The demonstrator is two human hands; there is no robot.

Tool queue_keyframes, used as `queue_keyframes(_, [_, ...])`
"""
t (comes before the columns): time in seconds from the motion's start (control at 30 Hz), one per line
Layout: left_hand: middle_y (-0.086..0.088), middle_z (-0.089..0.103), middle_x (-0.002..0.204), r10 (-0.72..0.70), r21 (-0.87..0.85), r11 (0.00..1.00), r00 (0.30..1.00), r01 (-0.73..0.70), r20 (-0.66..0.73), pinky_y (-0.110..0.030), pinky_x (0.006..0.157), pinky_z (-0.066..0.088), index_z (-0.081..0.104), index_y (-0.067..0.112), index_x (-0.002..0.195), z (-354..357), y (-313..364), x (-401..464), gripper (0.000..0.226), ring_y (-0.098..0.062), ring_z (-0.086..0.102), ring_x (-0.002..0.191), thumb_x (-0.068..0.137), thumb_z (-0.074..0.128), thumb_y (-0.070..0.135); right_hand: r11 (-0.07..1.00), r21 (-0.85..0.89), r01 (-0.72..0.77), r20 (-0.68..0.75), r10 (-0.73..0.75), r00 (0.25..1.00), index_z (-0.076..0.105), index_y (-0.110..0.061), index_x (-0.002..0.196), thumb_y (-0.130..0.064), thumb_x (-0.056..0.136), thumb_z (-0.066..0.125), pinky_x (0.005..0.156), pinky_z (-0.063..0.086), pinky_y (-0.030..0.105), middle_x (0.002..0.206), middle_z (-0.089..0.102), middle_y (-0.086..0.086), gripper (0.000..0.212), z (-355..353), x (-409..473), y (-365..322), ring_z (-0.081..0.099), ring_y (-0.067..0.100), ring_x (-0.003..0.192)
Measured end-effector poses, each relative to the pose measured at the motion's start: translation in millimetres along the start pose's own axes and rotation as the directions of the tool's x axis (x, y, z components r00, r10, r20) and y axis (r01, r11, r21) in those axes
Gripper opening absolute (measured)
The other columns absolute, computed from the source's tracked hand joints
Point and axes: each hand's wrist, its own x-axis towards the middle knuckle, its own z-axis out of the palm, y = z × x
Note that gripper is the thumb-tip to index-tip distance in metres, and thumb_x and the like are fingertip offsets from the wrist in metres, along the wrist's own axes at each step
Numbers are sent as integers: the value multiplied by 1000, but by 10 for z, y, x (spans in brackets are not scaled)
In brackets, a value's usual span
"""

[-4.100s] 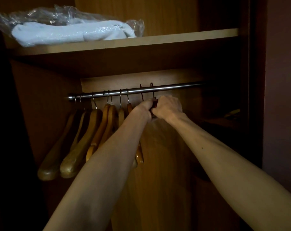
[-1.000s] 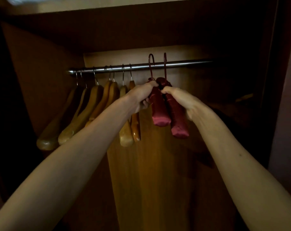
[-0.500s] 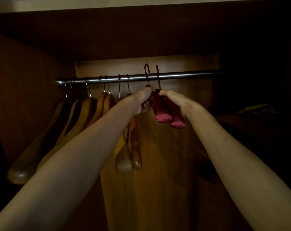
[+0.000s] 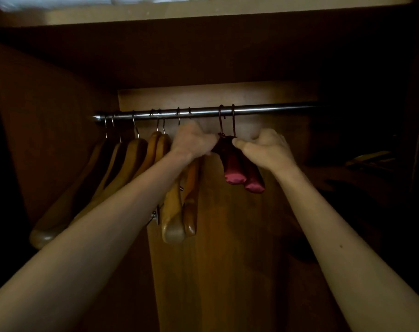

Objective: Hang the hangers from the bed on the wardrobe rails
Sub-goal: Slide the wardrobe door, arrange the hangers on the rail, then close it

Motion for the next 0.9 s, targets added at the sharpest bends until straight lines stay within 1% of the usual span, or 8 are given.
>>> queue_keyframes(0.1, [-2, 63, 73, 36, 194, 981, 979, 3, -201, -21, 47, 44, 66, 10, 87, -183, -190, -31, 17, -12, 61, 61, 95, 66, 25, 964, -137, 230, -81, -242, 967, 67, -17, 103, -40, 92, 68, 52, 38, 14, 74, 51, -9, 25, 81, -276, -152, 47, -1, 59])
queue_keyframes(0.23, [-9, 64, 101, -20, 475, 875, 987, 94, -157, -38, 79, 56, 66, 11, 102, -245, -381, -149, 32, -25, 64, 91, 96, 61, 42, 913, -170, 372, -24, -381, 924, 71, -15, 95, -33, 85, 76, 77, 56, 32, 93, 64, 1, 20, 312, -586, -376, 63, 17, 84])
queue_keyframes(0.3, [-12, 61, 114, -15, 560, 823, 990, 91, -139, -36, 80, 48, 65, 9, 110, -243, -422, -201, 45, -30, 62, 106, 97, 55, 52, 905, -182, 384, 52, -381, 923, 69, -15, 92, -33, 82, 79, 77, 59, 38, 91, 67, 4, 23, 453, -705, -459, 67, 22, 85])
queue_keyframes(0.4, [-14, 60, 122, -18, 597, 798, 994, 81, -111, -38, 81, 44, 61, 8, 121, -217, -412, -249, 62, -32, 60, 113, 97, 45, 63, 896, -222, 384, 135, -362, 922, 68, -9, 105, -35, 84, 78, 70, 55, 26, 89, 67, 3, 35, 606, -833, -474, 67, 21, 83])
queue_keyframes(0.5, [-15, 57, 128, -47, 596, 799, 996, 79, -70, -39, 89, 50, 60, 9, 123, -171, -431, -213, 75, -32, 58, 117, 90, 45, 75, 930, -204, 306, 232, -258, 938, 66, -7, 111, -40, 81, 80, 67, 54, 29, 90, 66, 3, 47, 730, -855, -410, 67, 23, 88])
queue_keyframes(0.67, [-14, 66, 115, -121, 502, 861, 992, 84, 42, -43, 91, 54, 62, 13, 115, -31, -508, -130, 86, -32, 65, 104, 80, 40, 88, 947, -241, 213, 281, -142, 949, 21, 0, 153, -49, 73, 84, 100, 47, 40, 146, 46, 14, 113, 968, -794, -310, 51, 32, 131])
queue_keyframes(0.83, [-12, 63, 130, -239, 286, 939, 959, 190, 149, -38, 94, 47, 62, 13, 130, 34, -509, -45, 85, -33, 60, 117, 80, 48, 81, 911, -354, 210, 232, -132, 964, 10, 5, 154, -40, 72, 86, 99, 45, 34, 148, 44, 16, 120, 1000, -736, -333, 51, 30, 131])
queue_keyframes(0.9, [-13, 66, 125, -259, 133, 963, 935, 232, 243, -39, 94, 48, 66, 14, 126, 64, -507, -30, 79, -31, 62, 109, 75, 54, 74, 902, -380, 203, 227, -122, 966, 11, 6, 154, -40, 72, 86, 96, 46, 34, 146, 45, 17, 120, 1002, -726, -359, 52, 30, 130])
